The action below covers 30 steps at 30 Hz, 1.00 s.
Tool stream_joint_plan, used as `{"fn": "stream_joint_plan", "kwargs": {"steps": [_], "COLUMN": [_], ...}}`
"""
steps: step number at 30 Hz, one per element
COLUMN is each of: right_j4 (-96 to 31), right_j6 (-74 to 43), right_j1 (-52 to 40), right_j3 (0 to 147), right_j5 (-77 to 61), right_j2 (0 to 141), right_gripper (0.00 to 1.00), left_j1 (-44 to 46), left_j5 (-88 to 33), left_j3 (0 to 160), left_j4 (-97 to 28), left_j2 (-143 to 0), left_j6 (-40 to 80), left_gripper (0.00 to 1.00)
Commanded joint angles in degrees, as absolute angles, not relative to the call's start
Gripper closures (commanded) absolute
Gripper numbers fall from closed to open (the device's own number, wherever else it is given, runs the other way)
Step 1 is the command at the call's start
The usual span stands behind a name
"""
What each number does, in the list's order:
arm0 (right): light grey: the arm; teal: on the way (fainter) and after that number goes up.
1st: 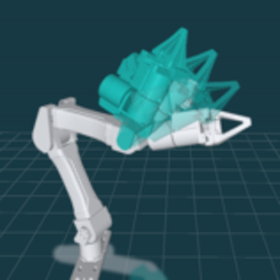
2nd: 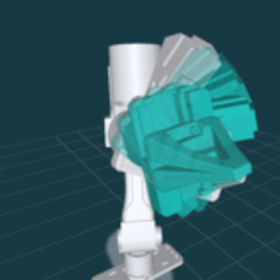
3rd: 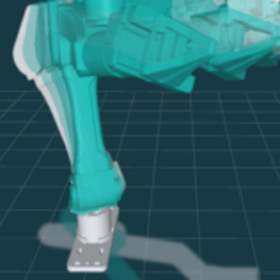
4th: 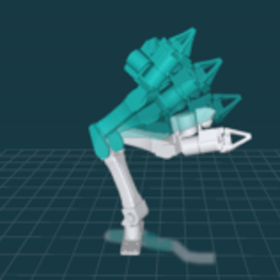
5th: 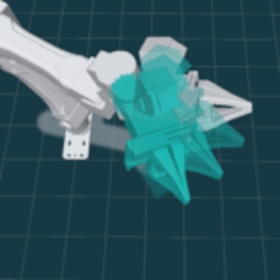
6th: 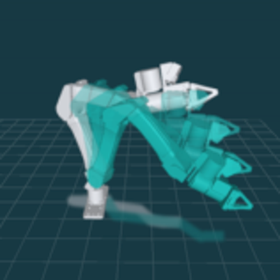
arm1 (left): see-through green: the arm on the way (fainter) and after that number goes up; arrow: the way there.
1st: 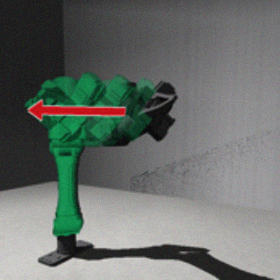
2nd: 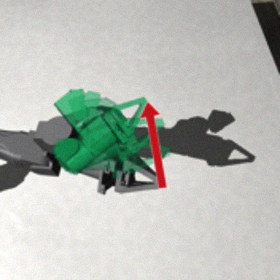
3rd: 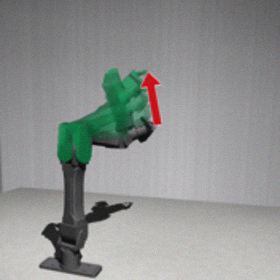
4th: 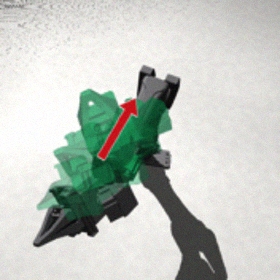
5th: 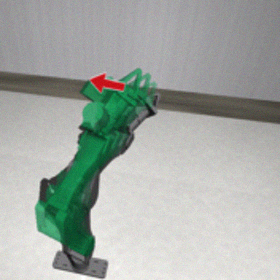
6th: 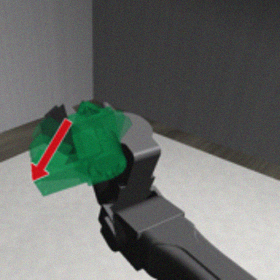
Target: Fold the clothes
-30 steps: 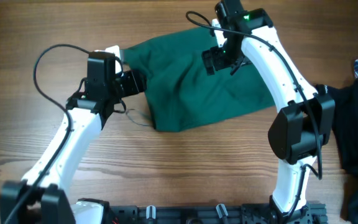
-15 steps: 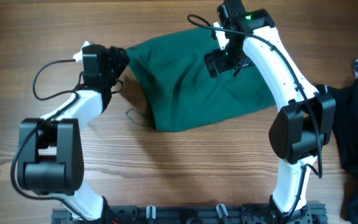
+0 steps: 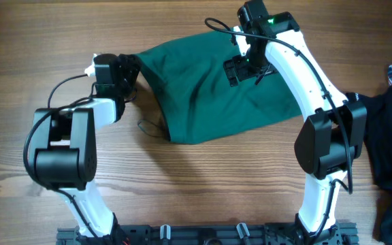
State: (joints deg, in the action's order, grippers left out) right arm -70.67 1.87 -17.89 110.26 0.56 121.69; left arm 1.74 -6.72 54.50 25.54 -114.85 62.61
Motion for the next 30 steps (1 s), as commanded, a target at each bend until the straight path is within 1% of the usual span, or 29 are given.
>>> {"fn": "stream_joint_plan", "kwargs": {"steps": [1, 3, 5, 6, 7, 8, 9, 10, 11, 13, 14, 16, 17, 19, 22, 23, 25, 26, 28, 29, 30], "right_j4": [-70.57, -70.59, -70.57, -70.59, -70.61, -70.61, -70.57, -70.5, -70.35, -70.17, -70.15, -70.15, -70.13, -70.06, -70.08, -70.08, -70.08, -70.08, -70.08, -70.0, -70.0], "right_j6": [3.07, 3.05, 3.05, 3.05, 3.05, 3.07, 3.05, 3.03, 2.92, 2.92, 2.94, 3.03, 3.03, 2.98, 3.01, 3.01, 2.98, 2.98, 2.98, 2.98, 3.01], "right_j1": [-17.96, -17.96, -17.96, -17.96, -17.96, -17.96, -17.96, -17.96, -17.96, -17.96, -17.96, -17.96, -17.96, -17.96, -17.96, -17.96, -17.96, -17.96, -17.96, -17.96, -17.96], "right_j3": [109.8, 109.8, 109.8, 109.8, 109.8, 109.8, 109.8, 109.8, 109.8, 109.8, 109.8, 109.8, 109.8, 109.8, 109.8, 109.8, 109.8, 109.8, 109.8, 109.8, 109.8], "right_j5": [1.96, 1.96, 1.96, 1.93, 1.93, 1.96, 1.98, 2.22, 2.63, 2.61, 2.61, 2.63, 2.63, 2.63, 2.63, 2.63, 2.61, 2.61, 2.61, 2.63, 2.61], "right_j2": [120.53, 120.53, 120.53, 120.53, 120.53, 120.53, 120.53, 120.53, 120.53, 120.53, 120.53, 120.53, 120.53, 120.53, 120.53, 120.53, 120.53, 120.53, 120.53, 120.53, 120.53], "right_gripper": [0.0, 0.0, 0.0, 0.0, 0.0, 0.0, 0.0, 0.0, 0.0, 0.0, 0.0, 0.0, 0.0, 0.0, 0.0, 0.0, 0.0, 0.0, 0.0, 0.0, 0.0], "left_j1": [1.37, 1.37, 1.37, 1.37, 1.37, 1.37, 1.37, 1.37, 1.37, 1.37, 1.37, 1.37, 1.37, 1.37, 1.3, 1.23, 1.1, 1.1, 1.1, 1.1, 1.08], "left_j5": [-6.52, -4.8, -4.12, -3.95, -3.97, -3.95, -3.68, -3.31, -3.36, -3.6, -4.1, -4.86, -4.86, -4.86, -4.54, -3.92, -4.01, -4.51, -8.21, -9.58, -9.56], "left_j3": [54.98, 55.0, 55.0, 55.0, 55.0, 55.02, 55.27, 55.53, 56.01, 57.08, 58.06, 59.64, 60.36, 61.34, 61.76, 61.87, 63.16, 63.92, 66.67, 69.76, 71.61], "left_j4": [27.99, 28.16, 28.64, 29.58, 30.35, 30.76, 30.72, 30.7, 30.7, 30.65, 30.65, 30.65, 30.65, 30.63, 30.63, 30.65, 30.68, 30.68, 30.44, 27.94, 25.89], "left_j2": [-116.05, -116.05, -116.07, -116.07, -116.07, -116.07, -116.07, -116.27, -116.71, -117.91, -118.91, -120.01, -120.38, -120.73, -120.79, -120.88, -121.54, -121.56, -121.56, -121.56, -121.56], "left_j6": [63.51, 63.51, 63.48, 63.48, 63.48, 63.48, 63.48, 63.48, 63.48, 63.48, 63.51, 63.48, 63.48, 63.46, 63.22, 63.0, 59.16, 56.66, 47.53, 40.69, 37.41], "left_gripper": [0.37, 0.46, 0.52, 0.57, 0.6, 0.58, 0.52, 0.51, 0.48, 0.41, 0.34, 0.33, 0.37, 0.52, 0.71, 0.83, 0.95, 0.96, 0.96, 0.96, 0.96]}}
